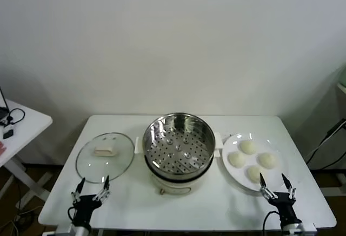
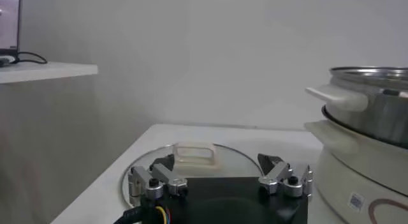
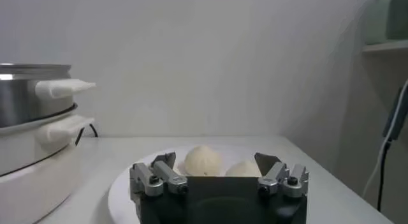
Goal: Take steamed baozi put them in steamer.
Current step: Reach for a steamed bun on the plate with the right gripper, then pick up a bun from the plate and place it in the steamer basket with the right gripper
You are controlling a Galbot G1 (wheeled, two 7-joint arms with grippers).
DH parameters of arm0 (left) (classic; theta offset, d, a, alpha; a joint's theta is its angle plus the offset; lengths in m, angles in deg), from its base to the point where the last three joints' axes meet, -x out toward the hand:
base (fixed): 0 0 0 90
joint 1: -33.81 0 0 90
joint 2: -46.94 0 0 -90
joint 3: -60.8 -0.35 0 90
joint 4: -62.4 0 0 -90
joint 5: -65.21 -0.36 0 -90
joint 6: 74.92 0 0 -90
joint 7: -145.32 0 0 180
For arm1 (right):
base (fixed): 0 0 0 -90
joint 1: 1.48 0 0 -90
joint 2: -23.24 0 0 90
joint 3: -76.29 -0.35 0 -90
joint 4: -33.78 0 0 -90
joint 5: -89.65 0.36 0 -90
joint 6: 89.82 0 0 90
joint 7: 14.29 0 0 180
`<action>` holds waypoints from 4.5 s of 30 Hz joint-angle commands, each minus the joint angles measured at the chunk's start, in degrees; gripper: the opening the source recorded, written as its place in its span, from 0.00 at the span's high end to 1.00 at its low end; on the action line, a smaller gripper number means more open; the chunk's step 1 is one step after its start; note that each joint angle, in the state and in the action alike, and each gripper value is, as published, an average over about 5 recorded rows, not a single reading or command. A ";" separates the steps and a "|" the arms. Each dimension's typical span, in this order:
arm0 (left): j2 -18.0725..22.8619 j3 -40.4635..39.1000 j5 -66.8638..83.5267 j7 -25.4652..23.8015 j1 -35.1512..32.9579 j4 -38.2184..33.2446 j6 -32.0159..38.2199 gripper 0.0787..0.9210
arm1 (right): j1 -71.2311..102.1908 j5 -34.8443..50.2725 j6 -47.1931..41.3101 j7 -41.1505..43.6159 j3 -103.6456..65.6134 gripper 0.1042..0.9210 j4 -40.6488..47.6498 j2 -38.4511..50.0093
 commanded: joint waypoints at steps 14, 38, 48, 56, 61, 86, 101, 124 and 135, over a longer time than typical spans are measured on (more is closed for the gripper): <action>-0.63 -0.85 -0.11 -0.62 0.43 0.45 0.62 0.12 | -44.24 3.26 -39.51 15.37 18.22 0.12 9.88 24.53; -1.11 -1.19 -1.68 -1.56 0.30 2.57 2.12 0.12 | -118.01 -24.06 -11.92 64.88 111.36 0.12 39.12 28.07; -0.93 -0.83 -1.66 -1.68 0.41 3.13 2.49 0.12 | -110.70 -21.62 -10.35 66.24 108.66 0.12 49.07 18.15; -0.90 -0.26 -2.03 -1.66 0.05 3.53 2.90 0.12 | -104.57 -23.16 -9.70 64.21 102.62 0.12 54.65 12.70; -0.88 -0.04 -2.59 -1.63 -0.17 3.97 3.11 0.12 | -101.99 -24.28 -9.63 63.78 99.69 0.12 56.91 10.89; -1.56 -0.01 -4.00 -1.90 0.92 6.62 3.54 0.12 | -97.57 -28.57 -7.62 62.56 93.97 0.12 63.79 7.82; -1.55 0.21 -4.38 -1.92 0.80 6.87 3.71 0.12 | -97.16 -28.17 -7.57 63.50 93.00 0.34 63.28 7.63; -1.33 -0.33 -5.58 -1.68 0.40 5.93 3.87 0.12 | -137.65 -7.72 1.14 67.57 118.64 0.38 33.37 11.59; -0.97 -0.78 -6.17 -1.42 0.79 6.57 4.19 0.12 | -145.99 -15.90 19.22 64.09 121.23 0.41 21.38 -1.23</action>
